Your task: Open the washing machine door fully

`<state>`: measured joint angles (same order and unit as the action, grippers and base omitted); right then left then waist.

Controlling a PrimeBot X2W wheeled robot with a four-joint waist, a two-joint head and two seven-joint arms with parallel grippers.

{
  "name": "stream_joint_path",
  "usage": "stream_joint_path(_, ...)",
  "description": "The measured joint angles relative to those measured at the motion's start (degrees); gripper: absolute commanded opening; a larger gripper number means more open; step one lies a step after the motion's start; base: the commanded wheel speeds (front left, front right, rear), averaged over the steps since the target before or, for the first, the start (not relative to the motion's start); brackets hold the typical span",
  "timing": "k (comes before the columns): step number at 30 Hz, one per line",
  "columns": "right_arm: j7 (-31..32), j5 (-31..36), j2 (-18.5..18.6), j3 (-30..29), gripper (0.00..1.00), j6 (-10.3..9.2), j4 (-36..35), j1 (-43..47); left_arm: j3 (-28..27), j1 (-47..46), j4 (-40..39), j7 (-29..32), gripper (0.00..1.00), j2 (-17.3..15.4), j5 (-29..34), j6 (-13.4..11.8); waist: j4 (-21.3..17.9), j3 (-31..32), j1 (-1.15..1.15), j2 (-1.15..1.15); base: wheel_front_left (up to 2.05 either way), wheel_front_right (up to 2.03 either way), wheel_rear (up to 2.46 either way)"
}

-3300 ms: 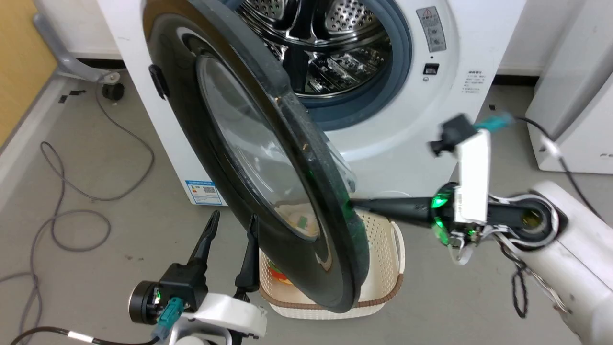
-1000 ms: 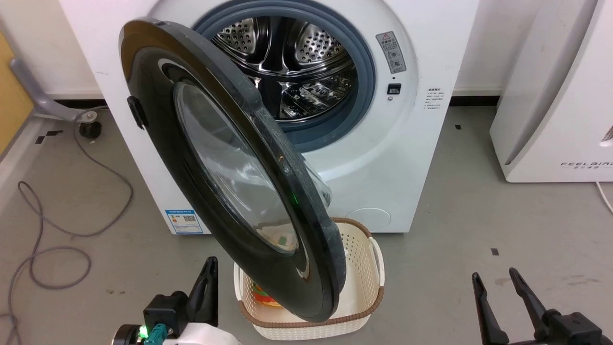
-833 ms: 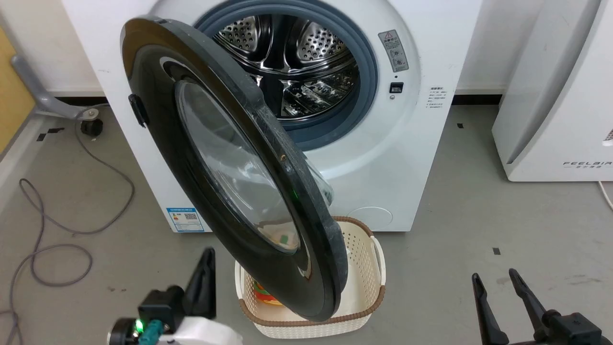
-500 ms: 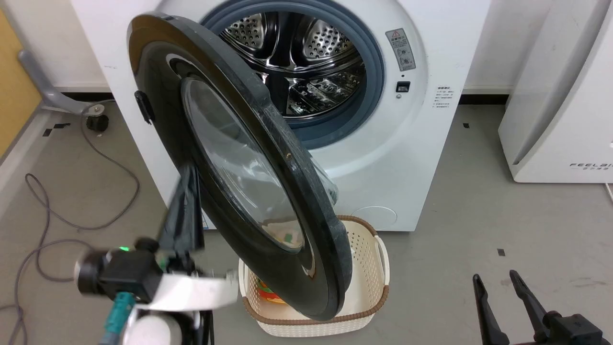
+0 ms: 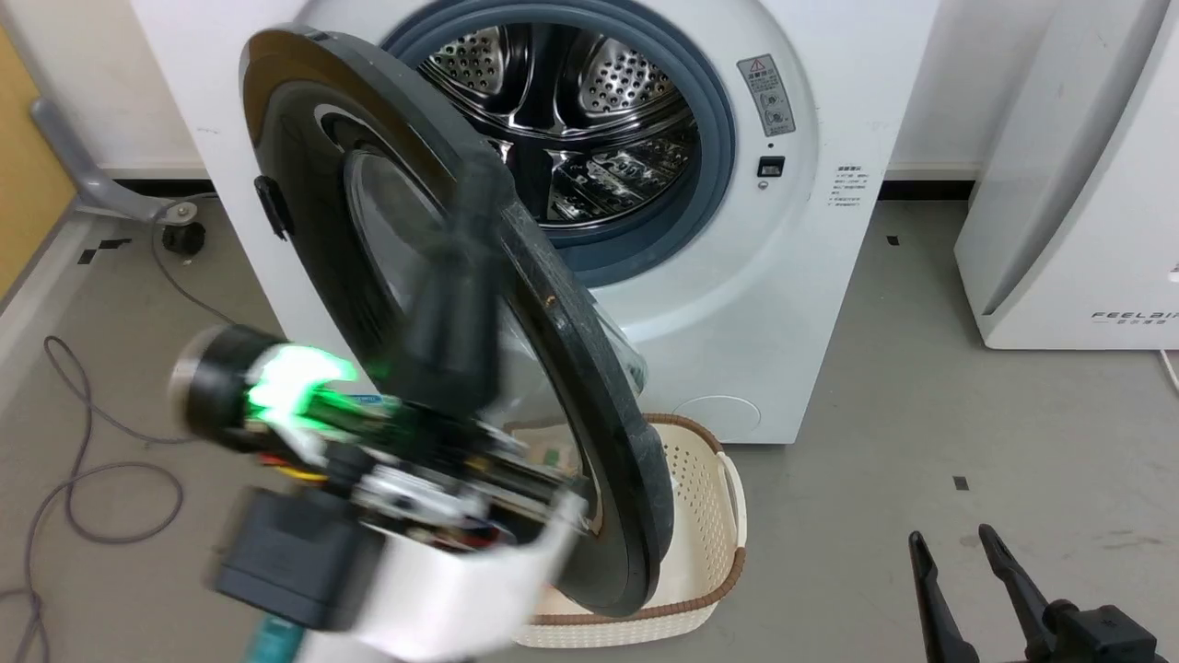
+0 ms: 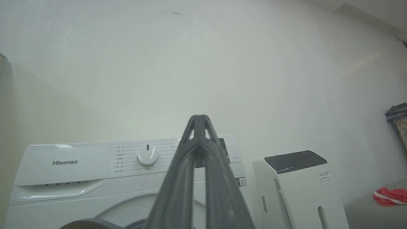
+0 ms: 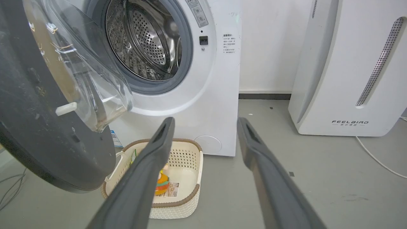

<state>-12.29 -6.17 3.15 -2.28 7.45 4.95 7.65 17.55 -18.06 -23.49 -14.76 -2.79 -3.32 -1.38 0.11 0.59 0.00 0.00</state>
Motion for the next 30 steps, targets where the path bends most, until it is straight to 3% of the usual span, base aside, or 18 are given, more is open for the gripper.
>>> stream_joint_path(8,0.0,-0.5,0.0,-0.6,1.00,0.00,0.4,0.0,14.9,-0.9,2.7,2.5,0.00,0.0,-3.9,0.6,-0.1,-0.1,0.00,0.00,0.00,0.00,0.00)
stream_joint_path(14,0.0,-1.0,0.0,-0.8,1.00,0.00,0.5,0.0,22.4,-0.8,6.9,7.8,0.00,0.0,-6.9,1.0,0.1,-0.4,0.00,0.00,0.00,0.00,0.00)
stream_joint_path(25,0.1,-1.5,0.0,-0.7,1.00,0.00,1.2,0.0,29.9,4.3,16.7,18.8,0.00,-0.1,-11.0,2.0,0.3,-0.3,0.00,0.00,0.00,0.00,0.00)
stream_joint_path(30,0.1,-2.0,0.0,-0.4,1.00,0.00,1.9,-0.1,29.2,4.2,23.6,18.8,0.00,-0.1,-11.0,0.1,-0.2,-0.4,0.00,0.00,0.00,0.00,0.00)
